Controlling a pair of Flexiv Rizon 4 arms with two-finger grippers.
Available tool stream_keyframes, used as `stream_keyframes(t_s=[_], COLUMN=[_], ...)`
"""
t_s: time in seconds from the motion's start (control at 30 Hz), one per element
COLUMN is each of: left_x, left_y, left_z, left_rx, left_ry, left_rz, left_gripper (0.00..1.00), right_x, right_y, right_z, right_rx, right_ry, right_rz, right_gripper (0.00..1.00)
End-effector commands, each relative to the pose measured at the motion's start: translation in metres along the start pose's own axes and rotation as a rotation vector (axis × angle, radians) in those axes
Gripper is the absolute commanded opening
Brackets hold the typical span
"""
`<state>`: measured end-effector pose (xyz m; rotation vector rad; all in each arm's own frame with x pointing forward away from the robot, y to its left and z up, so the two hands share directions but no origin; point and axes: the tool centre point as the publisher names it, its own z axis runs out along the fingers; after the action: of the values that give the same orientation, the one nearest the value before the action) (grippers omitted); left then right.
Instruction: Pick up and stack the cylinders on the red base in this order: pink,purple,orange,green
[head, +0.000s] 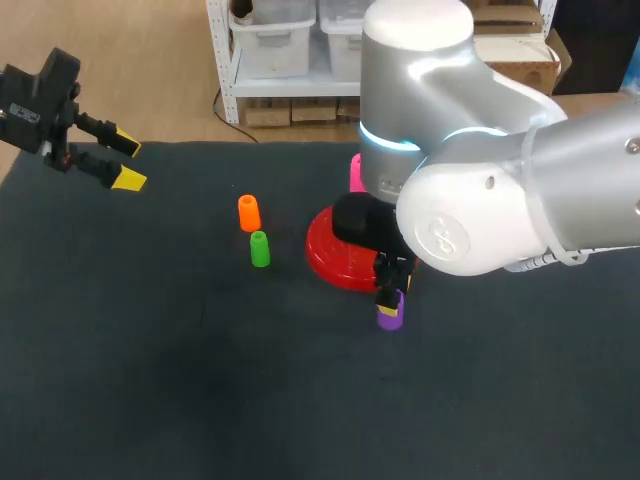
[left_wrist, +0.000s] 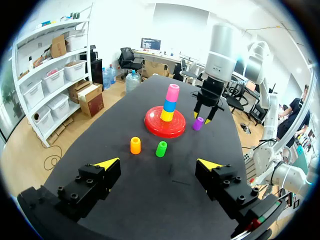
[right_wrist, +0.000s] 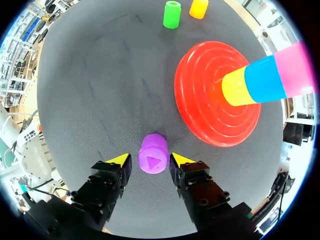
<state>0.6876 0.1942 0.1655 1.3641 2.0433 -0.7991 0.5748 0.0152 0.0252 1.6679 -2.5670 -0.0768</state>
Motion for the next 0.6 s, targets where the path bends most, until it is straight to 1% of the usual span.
stream_keyframes(t_s=[0.03,0.1,0.2,0.3,0.37,0.47,0.6], left_x=[0.001,0.001,0.001,0.001,0.001,0.001,0.001], left_y=[0.000,0.000,0.000,0.000,0.000,0.000,0.000], left_z=[0.001,0.001,0.001,0.001,0.001,0.001,0.001], left_rx=[-0.001,-0.001,-0.001,-0.001,-0.001,-0.001,-0.001], left_ry=[-0.001,-0.001,-0.001,-0.001,-0.001,-0.001,-0.001], left_rz=[0.001,0.001,0.001,0.001,0.001,0.001,0.001], left_gripper=[1.00,1.00,1.00,1.00,1.00,1.00,1.00], right_x=[0.002,0.001,-0.001,-0.003,-0.005,-0.013,-0.033], right_y=[0.000,0.000,-0.001,-0.004,-0.008,-0.015,-0.030], right_z=[0.000,-0.005,-0.014,-0.035,-0.054,-0.091,-0.145], right_rx=[0.011,0.025,0.051,0.088,0.128,0.178,0.237], right_ry=[-0.005,-0.012,-0.030,-0.056,-0.081,-0.109,-0.126], right_rz=[0.005,0.009,0.005,0.002,-0.011,-0.050,-0.145], right_gripper=[0.32,0.00,0.00,0.00,0.00,0.00,0.00])
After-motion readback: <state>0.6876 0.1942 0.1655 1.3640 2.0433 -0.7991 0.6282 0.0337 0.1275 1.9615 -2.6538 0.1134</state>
